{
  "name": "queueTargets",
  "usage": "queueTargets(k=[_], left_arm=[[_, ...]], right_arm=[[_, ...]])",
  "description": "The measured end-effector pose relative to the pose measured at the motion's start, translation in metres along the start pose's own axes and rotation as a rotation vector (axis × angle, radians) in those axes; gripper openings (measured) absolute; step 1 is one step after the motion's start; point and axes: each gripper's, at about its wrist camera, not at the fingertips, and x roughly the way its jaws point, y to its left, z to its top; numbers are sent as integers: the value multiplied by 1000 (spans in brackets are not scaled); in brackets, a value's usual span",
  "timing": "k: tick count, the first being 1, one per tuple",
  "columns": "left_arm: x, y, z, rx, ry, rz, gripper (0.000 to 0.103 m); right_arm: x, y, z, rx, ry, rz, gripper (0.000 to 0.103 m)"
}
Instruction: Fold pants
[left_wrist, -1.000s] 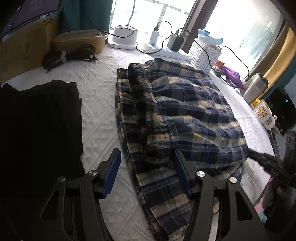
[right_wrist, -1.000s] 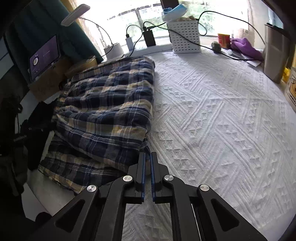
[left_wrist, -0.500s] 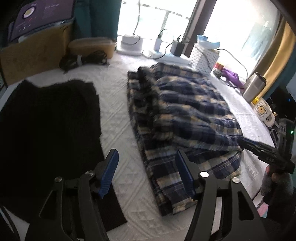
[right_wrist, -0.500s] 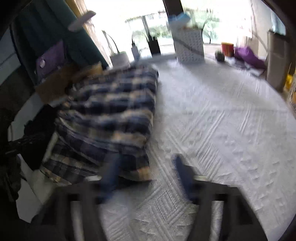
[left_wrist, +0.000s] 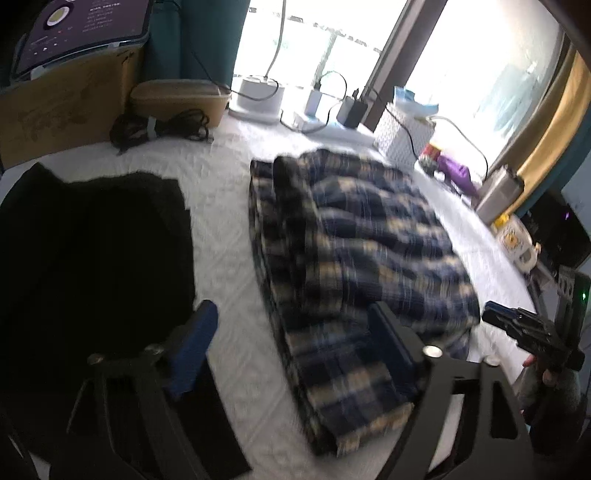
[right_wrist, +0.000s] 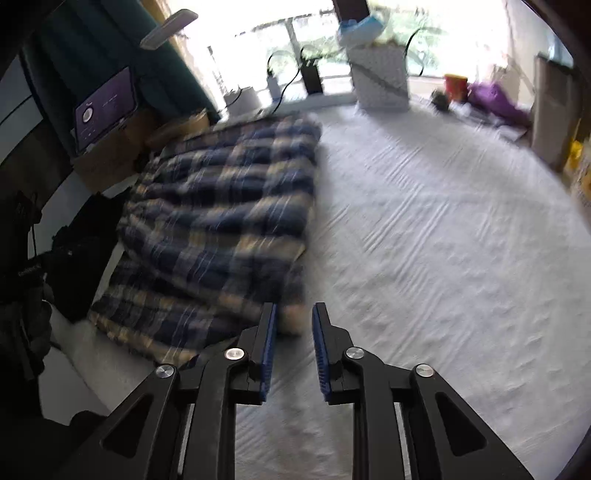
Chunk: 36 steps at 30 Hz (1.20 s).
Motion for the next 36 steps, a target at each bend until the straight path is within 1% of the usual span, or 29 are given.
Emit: queueTargets(k=[1,5,10,15,19,23,27,31,36], left_arm=[[4,0,5,-1,4,-1,84],[23,-3,26,3,13,3,84],[43,-7,40,24,30,16,84],[65,-9,52,22,65,26,84],[82,-5,60,2,103,36,84],[97,0,66,-14,132,25,84],[105,-5,69,33,111,19,84],[109,-6,71,49,90,-13,84],[113,-8,72,75,71,-7,84]], right_arm=[[-2,-4,5,4,-17,0,103],[3,-15,29,16,-38,-7,103],[21,-23,55,17,-45,-12,103],[45,-25,82,-10,-35,14,103],[59,-25,98,-27,-32,35,103],[73,-27,111,-33,-27,54,103],[89,-28,118,-33,-13,72,103],[105,-26,121,-34,5,101,103],[121,-21,120,-48,30,138,103]])
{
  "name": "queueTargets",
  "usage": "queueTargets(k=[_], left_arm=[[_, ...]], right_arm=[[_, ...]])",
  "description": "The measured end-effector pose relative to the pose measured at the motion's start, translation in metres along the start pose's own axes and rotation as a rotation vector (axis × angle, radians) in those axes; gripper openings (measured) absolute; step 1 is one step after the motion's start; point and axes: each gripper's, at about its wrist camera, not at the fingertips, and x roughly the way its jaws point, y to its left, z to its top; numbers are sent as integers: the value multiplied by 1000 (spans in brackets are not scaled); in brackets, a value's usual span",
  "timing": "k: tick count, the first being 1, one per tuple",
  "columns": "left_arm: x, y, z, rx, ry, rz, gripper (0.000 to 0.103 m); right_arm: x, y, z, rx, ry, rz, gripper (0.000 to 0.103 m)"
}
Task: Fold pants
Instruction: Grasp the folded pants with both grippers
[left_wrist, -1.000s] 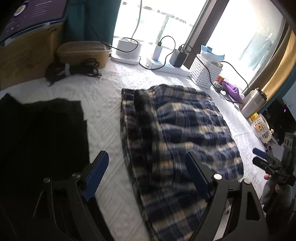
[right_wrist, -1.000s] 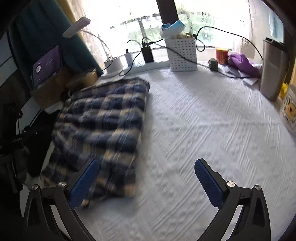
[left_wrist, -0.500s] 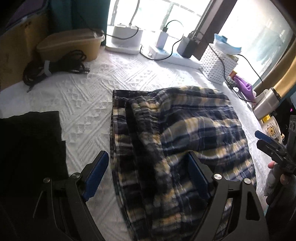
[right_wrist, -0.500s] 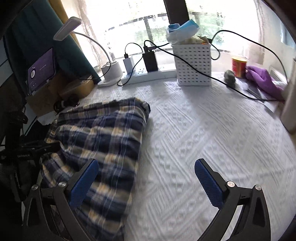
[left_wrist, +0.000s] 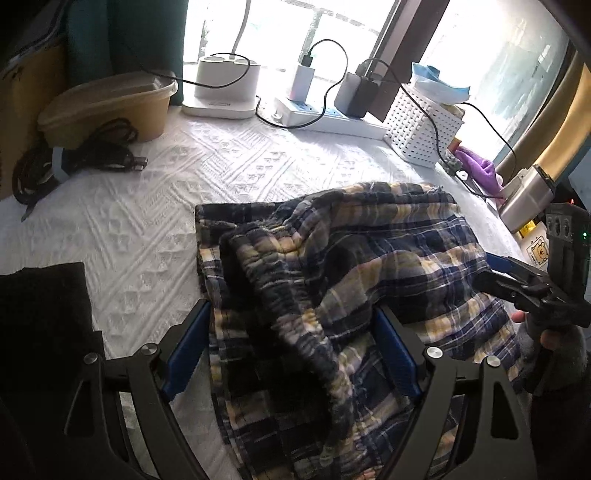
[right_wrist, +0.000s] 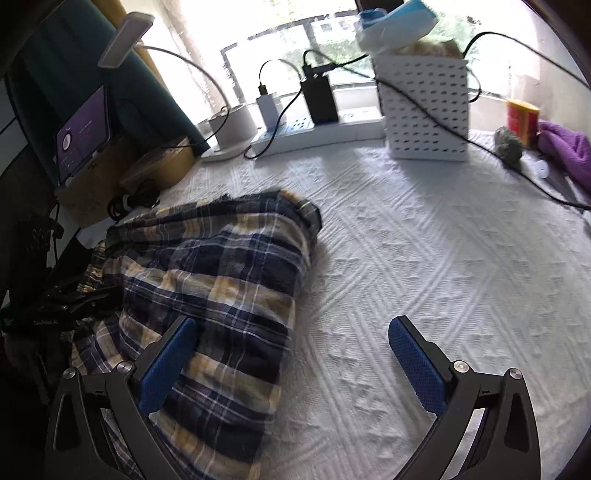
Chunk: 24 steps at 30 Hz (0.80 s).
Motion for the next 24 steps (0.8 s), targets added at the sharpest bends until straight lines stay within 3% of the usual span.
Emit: queueTargets(k=[2,4,9,13,24], left_arm=[[1,-2,-1,12,-6,16,81],[1,-6,-2,34,-10,23,68],[3,-13,-4,57,-19,37,60],[2,-18,-3,78,-12,42,49],[6,-25,-7,122,-44,39,49]], right_arm=[[2,2,1,-14,-4,4,103],[3,2,2,-15,-9,8,103],[7,6,5,-30,-7,18,103],[9,12,5,-51,-5,40,94],[20,27,6,-83,5,65,84]])
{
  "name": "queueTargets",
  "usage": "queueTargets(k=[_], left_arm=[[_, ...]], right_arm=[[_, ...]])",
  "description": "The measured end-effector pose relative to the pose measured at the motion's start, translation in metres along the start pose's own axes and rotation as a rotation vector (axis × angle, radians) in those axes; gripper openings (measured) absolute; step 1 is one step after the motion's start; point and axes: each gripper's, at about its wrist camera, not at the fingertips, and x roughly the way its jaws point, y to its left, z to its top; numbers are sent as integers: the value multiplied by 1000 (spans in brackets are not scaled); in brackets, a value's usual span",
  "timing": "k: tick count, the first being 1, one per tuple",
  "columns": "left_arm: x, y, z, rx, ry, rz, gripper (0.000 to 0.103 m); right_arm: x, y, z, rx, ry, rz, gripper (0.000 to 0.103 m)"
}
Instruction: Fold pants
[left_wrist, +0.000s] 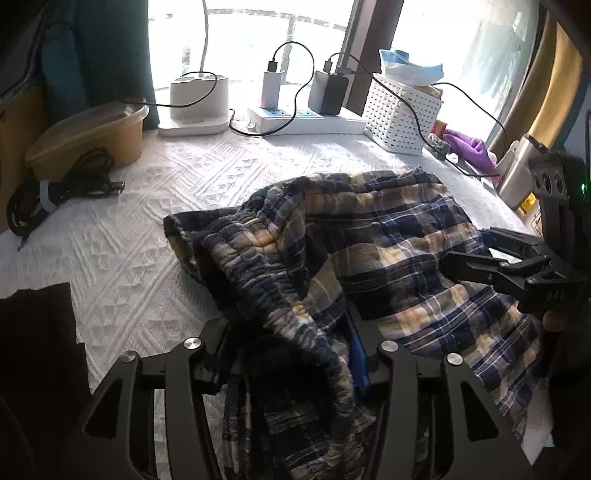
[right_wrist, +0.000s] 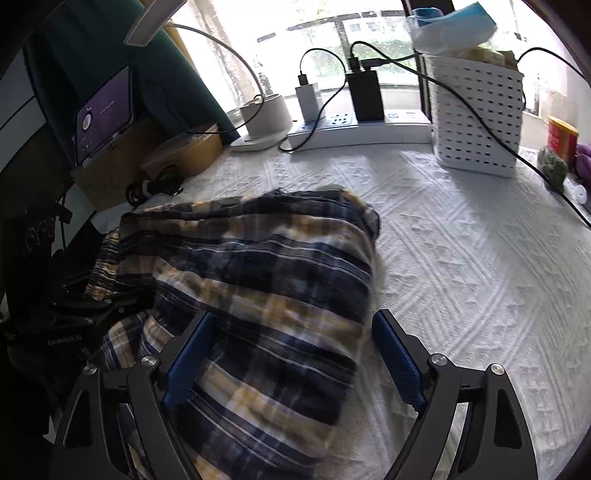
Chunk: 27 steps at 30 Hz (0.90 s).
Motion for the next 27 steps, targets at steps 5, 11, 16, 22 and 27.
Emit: queueTargets(k=[5,11,16,22,27], left_arm=[[-1,0,0,0,-5,5,46],[-5,-14,-3,70,-25,10,33],[-22,-16,-5,73,-68,3,32],[-43,-25,-7,97,-115,-6,32],[-60,-31,-11,106,-145,-3,32]], right_arm=[[5,6,2,-11,5,15,75],[6,12,2,-11,-2,34,41],[-1,17,-1,-23,-18,30,38],[-22,32,-1,-53,-59,27,38],[-40,43,-3,-65,-89,21,38]])
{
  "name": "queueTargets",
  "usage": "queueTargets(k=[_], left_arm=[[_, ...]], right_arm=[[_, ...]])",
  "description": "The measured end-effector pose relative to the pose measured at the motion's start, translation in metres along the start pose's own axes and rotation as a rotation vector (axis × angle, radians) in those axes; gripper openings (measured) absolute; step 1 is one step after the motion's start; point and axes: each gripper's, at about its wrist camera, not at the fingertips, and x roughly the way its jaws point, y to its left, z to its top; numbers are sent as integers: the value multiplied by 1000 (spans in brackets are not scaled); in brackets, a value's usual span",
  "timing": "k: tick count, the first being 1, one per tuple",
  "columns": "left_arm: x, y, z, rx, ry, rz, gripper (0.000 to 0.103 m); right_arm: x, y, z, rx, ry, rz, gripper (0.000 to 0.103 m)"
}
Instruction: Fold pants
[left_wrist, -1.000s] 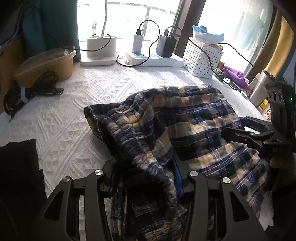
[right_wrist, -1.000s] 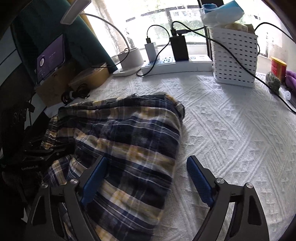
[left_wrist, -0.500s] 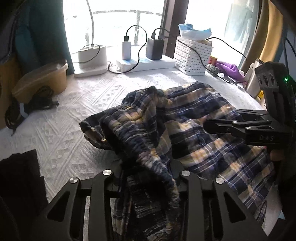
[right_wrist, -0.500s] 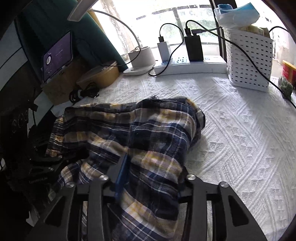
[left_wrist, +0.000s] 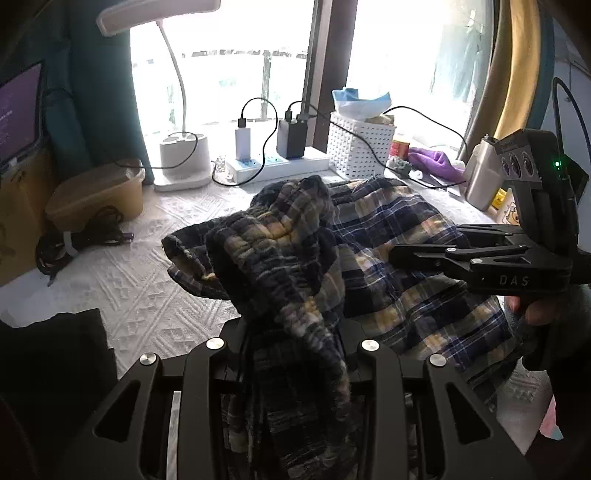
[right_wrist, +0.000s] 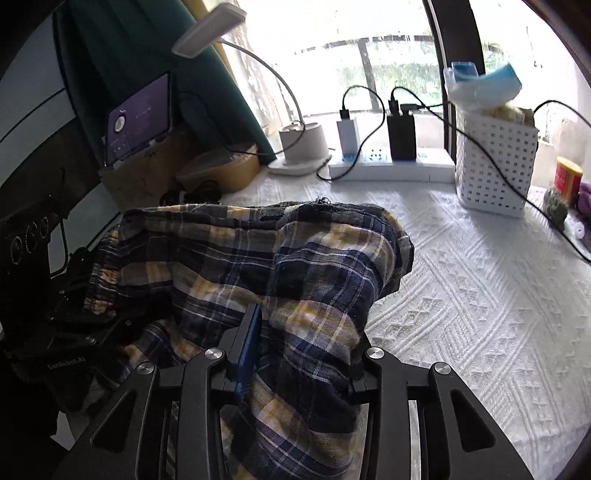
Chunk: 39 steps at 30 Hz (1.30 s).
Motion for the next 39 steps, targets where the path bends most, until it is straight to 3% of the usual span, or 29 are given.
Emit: queueTargets(k=[16,23,39], left_arm=[[-73,-26,-6,12,-124,8,32],[-114,-38,-7,48,-218,11,32],[-214,-19,-14,64,-402,108,33]], right_arm=[[-78,41,-16,-64,-162,-14,38],[-115,72,-19,-113,-247,-29,38],[-168,157,-6,-264,-388,7,38]])
